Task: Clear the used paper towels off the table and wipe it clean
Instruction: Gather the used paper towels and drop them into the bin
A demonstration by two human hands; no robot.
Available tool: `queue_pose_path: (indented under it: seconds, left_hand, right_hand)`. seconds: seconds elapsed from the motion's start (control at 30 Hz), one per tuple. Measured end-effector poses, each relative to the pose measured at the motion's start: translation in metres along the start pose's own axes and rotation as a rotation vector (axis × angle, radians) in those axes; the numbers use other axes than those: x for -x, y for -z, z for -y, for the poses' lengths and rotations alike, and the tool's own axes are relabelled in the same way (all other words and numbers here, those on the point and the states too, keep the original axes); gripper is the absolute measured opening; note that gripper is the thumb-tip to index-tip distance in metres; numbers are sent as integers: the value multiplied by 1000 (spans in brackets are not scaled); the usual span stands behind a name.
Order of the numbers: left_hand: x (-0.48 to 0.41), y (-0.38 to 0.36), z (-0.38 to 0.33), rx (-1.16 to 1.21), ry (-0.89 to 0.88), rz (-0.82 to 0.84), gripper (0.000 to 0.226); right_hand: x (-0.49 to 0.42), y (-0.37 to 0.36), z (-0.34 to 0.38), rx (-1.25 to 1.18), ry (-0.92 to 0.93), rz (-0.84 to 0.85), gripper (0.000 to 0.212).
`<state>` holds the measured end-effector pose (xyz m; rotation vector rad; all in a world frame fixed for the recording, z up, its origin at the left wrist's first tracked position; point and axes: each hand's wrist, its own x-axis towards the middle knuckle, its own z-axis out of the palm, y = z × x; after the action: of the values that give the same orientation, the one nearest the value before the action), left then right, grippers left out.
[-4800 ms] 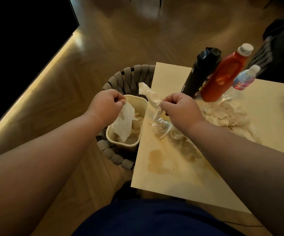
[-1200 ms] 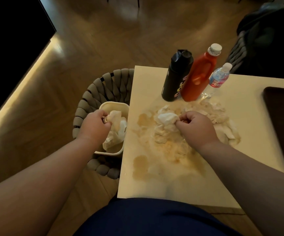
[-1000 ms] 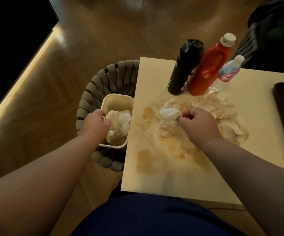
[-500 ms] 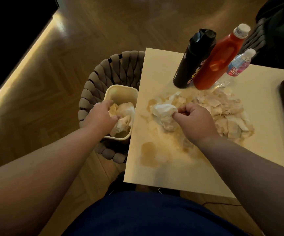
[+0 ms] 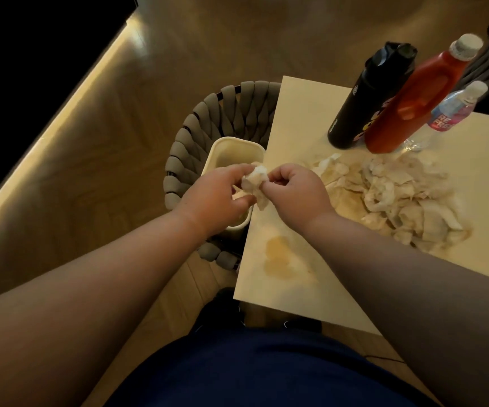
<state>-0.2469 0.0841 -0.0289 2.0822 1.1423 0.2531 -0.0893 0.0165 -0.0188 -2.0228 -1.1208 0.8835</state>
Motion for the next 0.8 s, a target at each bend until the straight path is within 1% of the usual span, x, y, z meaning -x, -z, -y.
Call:
queue_pose_path:
  seconds: [0.13, 0.2, 0.27, 0.33, 0.4, 0.53, 0.6, 0.7, 0.73, 0.8]
  left_hand:
    - [-3, -3, 8, -19, -3, -35, 29]
    - [-5, -5, 20, 0, 31, -78, 23]
    - [-9, -6, 32, 26, 79, -119, 22]
    - [-16, -5, 42, 15, 120, -155, 26]
    - [-26, -7, 49, -52, 168, -184, 32]
    - [-49, -16, 56, -78, 207, -171, 34]
    - [-61, -21, 61, -84, 228, -130, 36]
    - [-73, -32, 68, -160, 311, 13, 56]
    - [-73, -36, 68, -203, 325, 39, 62]
    - [-72, -41, 67, -261, 314, 24, 65]
  right_hand:
    - [4, -4, 1, -18, 11, 20, 10]
    - [6, -1, -3, -10, -3, 21, 10]
    - [9, 5, -10, -8, -27, 5, 14]
    - [12, 13, -19, -1, -66, -24, 14]
    - [16, 24, -29, 16, -111, -51, 10]
    - [27, 44, -51, 5, -187, -118, 4]
    - [33, 51, -64, 6, -230, -151, 4]
    - [44, 58, -83, 2, -279, -185, 3]
    - [47, 61, -89, 0, -293, -199, 3]
    - [52, 68, -97, -12, -322, -225, 2]
